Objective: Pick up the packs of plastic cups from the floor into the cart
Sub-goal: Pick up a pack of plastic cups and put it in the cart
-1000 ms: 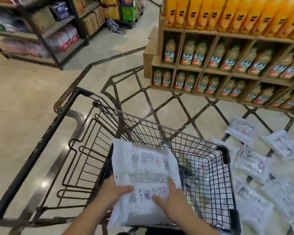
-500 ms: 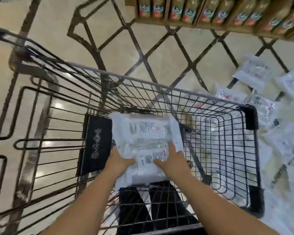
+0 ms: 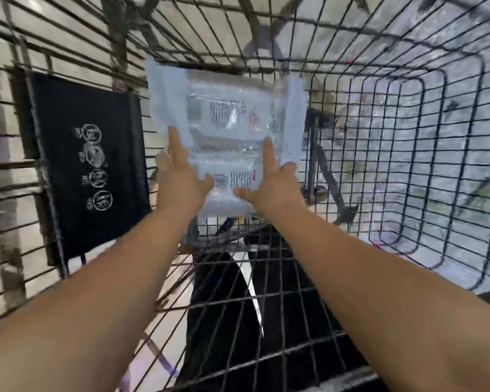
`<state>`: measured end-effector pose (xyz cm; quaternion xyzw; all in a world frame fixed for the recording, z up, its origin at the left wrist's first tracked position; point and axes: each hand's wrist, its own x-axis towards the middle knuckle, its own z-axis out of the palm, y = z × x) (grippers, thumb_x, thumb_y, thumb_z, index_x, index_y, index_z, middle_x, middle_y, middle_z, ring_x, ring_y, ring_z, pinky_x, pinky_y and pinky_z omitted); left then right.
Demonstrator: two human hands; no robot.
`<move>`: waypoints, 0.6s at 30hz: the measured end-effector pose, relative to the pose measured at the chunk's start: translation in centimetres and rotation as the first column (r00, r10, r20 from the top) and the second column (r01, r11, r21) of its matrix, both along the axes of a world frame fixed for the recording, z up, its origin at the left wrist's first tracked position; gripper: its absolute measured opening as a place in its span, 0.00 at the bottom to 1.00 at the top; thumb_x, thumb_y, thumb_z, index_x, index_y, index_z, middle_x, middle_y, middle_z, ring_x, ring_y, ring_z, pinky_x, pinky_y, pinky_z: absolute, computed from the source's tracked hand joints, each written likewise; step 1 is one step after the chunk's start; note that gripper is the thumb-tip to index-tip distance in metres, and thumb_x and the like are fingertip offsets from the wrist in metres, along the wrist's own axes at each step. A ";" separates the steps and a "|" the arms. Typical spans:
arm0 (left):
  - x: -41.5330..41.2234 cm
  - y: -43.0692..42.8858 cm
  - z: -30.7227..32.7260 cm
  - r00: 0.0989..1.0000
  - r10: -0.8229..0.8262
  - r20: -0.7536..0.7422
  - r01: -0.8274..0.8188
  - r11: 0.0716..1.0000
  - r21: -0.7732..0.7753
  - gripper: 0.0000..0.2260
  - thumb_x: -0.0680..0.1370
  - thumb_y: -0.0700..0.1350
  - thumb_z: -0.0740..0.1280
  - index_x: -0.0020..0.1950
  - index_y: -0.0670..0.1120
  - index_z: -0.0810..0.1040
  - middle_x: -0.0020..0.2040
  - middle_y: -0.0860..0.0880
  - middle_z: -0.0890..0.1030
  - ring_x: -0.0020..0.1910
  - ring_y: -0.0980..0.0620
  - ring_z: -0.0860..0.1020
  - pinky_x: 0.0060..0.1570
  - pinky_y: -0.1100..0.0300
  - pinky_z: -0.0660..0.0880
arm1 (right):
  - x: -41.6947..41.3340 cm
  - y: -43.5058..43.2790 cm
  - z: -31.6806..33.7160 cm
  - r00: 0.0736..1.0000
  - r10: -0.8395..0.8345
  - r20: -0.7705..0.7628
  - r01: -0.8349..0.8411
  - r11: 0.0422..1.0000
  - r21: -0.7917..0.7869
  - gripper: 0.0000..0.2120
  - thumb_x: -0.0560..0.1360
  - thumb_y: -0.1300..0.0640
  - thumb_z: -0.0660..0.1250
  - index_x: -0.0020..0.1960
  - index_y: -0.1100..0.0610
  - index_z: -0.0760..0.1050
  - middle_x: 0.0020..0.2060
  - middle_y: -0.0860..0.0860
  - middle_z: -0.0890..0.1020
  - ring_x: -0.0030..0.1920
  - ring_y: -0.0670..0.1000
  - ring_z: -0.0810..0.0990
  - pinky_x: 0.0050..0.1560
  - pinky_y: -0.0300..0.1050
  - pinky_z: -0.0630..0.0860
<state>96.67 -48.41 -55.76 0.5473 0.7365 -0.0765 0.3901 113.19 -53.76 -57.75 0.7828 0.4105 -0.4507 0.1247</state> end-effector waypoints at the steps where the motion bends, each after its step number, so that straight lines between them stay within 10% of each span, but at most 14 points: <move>1: 0.0 0.2 -0.1 0.999 -0.047 -0.020 0.047 0.999 -0.016 0.52 0.74 0.48 0.74 0.79 0.58 0.34 0.80 0.47 0.53 0.75 0.37 0.61 0.68 0.43 0.68 | 0.1 0.1 0.1 1.000 0.003 0.003 -0.003 1.000 0.005 0.58 0.68 0.31 0.71 0.72 0.34 0.24 0.68 0.60 0.59 0.57 0.63 0.76 0.52 0.58 0.80; 9: -2.9 1.1 9.1 0.885 -0.444 -0.141 0.432 0.895 -0.110 0.50 0.71 0.53 0.76 0.81 0.53 0.45 0.80 0.44 0.50 0.76 0.38 0.58 0.71 0.44 0.64 | 3.5 -0.3 7.2 0.937 0.309 0.165 -0.309 0.951 -0.028 0.56 0.73 0.45 0.74 0.76 0.37 0.29 0.77 0.62 0.53 0.70 0.64 0.68 0.55 0.60 0.77; 18: -6.0 -2.8 26.2 0.889 -0.448 -0.090 0.457 0.881 0.121 0.50 0.69 0.63 0.74 0.81 0.52 0.49 0.80 0.43 0.56 0.77 0.42 0.57 0.74 0.49 0.59 | 7.2 -7.0 26.1 0.942 0.242 0.232 -0.275 0.954 0.123 0.52 0.70 0.35 0.72 0.79 0.38 0.37 0.80 0.58 0.45 0.79 0.63 0.50 0.74 0.61 0.62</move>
